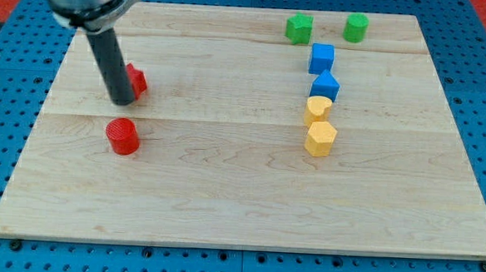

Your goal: Move the red star to the top center

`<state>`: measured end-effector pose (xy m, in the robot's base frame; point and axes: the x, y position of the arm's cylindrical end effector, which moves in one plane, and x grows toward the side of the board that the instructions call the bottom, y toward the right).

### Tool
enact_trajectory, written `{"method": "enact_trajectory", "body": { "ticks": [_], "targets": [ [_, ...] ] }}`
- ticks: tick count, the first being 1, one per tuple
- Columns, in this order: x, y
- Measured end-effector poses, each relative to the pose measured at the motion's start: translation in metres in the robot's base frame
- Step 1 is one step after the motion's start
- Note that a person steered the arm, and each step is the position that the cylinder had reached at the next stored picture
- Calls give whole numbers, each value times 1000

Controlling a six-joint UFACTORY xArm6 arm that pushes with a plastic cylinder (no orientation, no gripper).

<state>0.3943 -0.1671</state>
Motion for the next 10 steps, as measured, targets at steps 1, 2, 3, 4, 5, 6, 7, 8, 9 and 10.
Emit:
{"method": "enact_trajectory", "body": {
  "ticks": [1,2,3,4,5,6,7,8,9,10],
  "targets": [
    [-61,8],
    [-76,-5],
    [-94,-47],
    [-122,-30],
    [-129,17],
    [-96,-5],
    [-77,15],
    [-123,49],
    [-140,74],
    [-140,104]
  ]
}}
